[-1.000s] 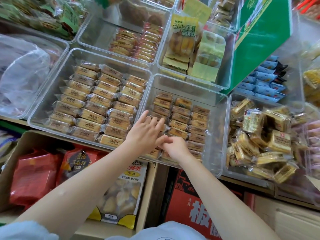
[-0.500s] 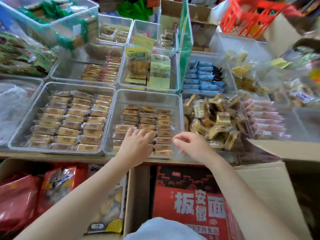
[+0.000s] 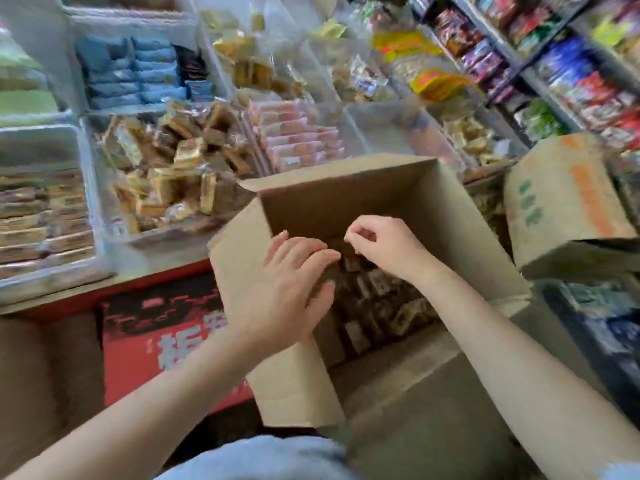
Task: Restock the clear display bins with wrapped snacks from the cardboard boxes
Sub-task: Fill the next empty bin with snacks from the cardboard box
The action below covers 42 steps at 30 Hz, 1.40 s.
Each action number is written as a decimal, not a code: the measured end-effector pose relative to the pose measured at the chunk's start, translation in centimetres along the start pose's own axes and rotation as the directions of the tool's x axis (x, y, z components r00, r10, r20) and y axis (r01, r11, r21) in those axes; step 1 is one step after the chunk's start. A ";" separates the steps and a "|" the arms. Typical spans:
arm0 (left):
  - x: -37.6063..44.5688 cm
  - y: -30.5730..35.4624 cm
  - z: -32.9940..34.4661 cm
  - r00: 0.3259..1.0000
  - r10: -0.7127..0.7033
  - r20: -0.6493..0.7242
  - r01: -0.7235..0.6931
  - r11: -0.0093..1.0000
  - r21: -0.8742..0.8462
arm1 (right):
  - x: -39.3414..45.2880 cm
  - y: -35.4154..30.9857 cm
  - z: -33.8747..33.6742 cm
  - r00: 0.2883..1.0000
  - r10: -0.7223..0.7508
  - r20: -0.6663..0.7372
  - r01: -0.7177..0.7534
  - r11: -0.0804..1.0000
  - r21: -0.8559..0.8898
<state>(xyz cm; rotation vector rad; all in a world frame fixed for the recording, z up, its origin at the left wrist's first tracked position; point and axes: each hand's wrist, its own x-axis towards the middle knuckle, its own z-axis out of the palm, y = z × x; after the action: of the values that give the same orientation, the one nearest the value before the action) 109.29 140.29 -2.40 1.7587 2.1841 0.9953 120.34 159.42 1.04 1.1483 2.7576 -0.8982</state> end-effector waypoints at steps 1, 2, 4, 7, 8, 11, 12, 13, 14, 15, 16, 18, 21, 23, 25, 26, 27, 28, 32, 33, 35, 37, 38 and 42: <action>0.9 1.2 0.8 0.999 -0.028 0.033 0.026 0.998 0.054 | 0.6 2.4 -0.2 0.999 0.008 0.053 -0.003 0.996 -0.089; 1.8 2.1 1.5 0.994 -0.078 0.078 0.069 0.991 0.117 | 1.3 4.5 -0.2 0.994 0.019 0.110 0.000 0.986 -0.169; 3.2 3.0 2.8 0.963 -0.228 0.142 0.187 0.950 0.252 | 3.2 8.2 -0.1 0.979 0.050 0.196 0.007 0.959 -0.282; 3.8 2.7 3.7 0.945 -0.313 0.094 0.253 0.882 0.397 | 7.1 12.5 1.4 0.962 0.086 0.258 0.010 0.937 -0.349; 3.8 2.5 3.8 0.948 -0.308 0.076 0.253 0.879 0.405 | 8.4 13.6 2.1 0.957 0.112 0.268 -0.010 0.934 -0.357; 3.6 2.2 3.7 0.947 -0.319 0.049 0.278 0.884 0.376 | 11.4 16.9 4.6 0.919 0.262 0.293 -0.135 0.910 -0.391; 3.5 2.2 3.7 0.946 -0.322 0.040 0.285 0.883 0.372 | 12.2 18.1 5.5 0.902 0.299 0.312 -0.152 0.896 -0.418; 3.5 2.2 3.7 0.945 -0.326 0.036 0.290 0.883 0.370 | 12.8 19.1 6.4 0.879 0.330 0.345 -0.151 0.877 -0.456; 3.5 2.2 3.7 0.943 -0.330 0.037 0.293 0.880 0.373 | 13.4 20.2 7.6 0.857 0.347 0.380 -0.132 0.862 -0.490; 3.5 2.2 3.7 0.940 -0.340 0.041 0.300 0.875 0.381 | 13.7 21.1 8.6 0.842 0.369 0.394 -0.130 0.848 -0.514; 3.5 2.2 3.8 0.936 -0.349 0.039 0.307 0.868 0.389 | 13.7 21.6 9.4 0.841 0.382 0.382 -0.147 0.842 -0.518; 3.6 2.4 3.8 0.932 -0.361 0.032 0.318 0.857 0.406 | 13.6 21.7 10.3 0.879 0.372 0.297 -0.183 0.840 -0.511; 3.5 2.5 3.7 0.928 -0.372 0.030 0.327 0.849 0.414 | 13.8 21.0 10.9 0.895 0.341 0.289 -0.126 0.813 -0.569; 3.6 2.4 3.8 0.930 -0.367 0.018 0.326 0.847 0.420 | 13.9 20.3 10.8 0.884 0.340 0.320 -0.099 0.806 -0.583; 3.8 2.5 4.0 0.932 -0.361 0.015 0.322 0.849 0.419 | 13.9 19.5 9.7 0.888 0.341 0.308 -0.167 0.864 -0.475; 4.0 2.6 4.1 0.933 -0.359 0.013 0.321 0.849 0.419 | 13.8 18.8 8.6 0.887 0.336 0.317 -0.221 0.912 -0.346; 4.1 2.7 4.1 0.933 -0.360 0.013 0.322 0.850 0.416 | 13.8 18.0 7.5 0.882 0.315 0.350 -0.261 0.946 -0.195; 4.1 2.7 4.2 0.934 -0.356 0.010 0.321 0.854 0.411 | 13.7 16.9 6.2 0.872 0.283 0.400 -0.281 0.958 -0.063; 3.6 3.0 3.7 0.939 -0.344 -0.027 0.336 0.895 0.294 | 10.8 11.4 1.4 0.818 0.085 0.569 -0.279 0.924 0.263; 3.5 3.1 3.3 0.929 -0.366 -0.050 0.368 0.909 0.193 | 9.7 10.0 0.6 0.814 -0.016 0.581 -0.257 0.887 0.384; 3.5 3.5 1.8 0.861 -0.503 -0.079 0.483 0.855 -0.186 | 7.3 7.0 -0.9 0.794 -0.228 0.563 -0.168 0.808 0.564; 3.6 3.5 -0.3 0.778 -0.627 -0.033 0.518 0.671 -0.531 | 5.1 3.9 -2.0 0.774 -0.366 0.517 -0.060 0.770 0.635; 3.6 3.3 -1.3 0.761 -0.648 -0.008 0.514 0.612 -0.601 | 4.3 2.3 -2.3 0.770 -0.403 0.494 -0.019 0.760 0.650; 2.2 1.6 -5.4 0.733 -0.673 0.103 0.481 0.405 -0.777 | 2.6 -4.8 -1.6 0.786 -0.447 0.428 0.081 0.759 0.646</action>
<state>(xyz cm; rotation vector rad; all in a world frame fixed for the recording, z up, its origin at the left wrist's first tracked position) 107.16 140.28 3.24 0.4206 1.7661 1.6135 115.60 159.18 4.14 0.3431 2.2008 -1.8899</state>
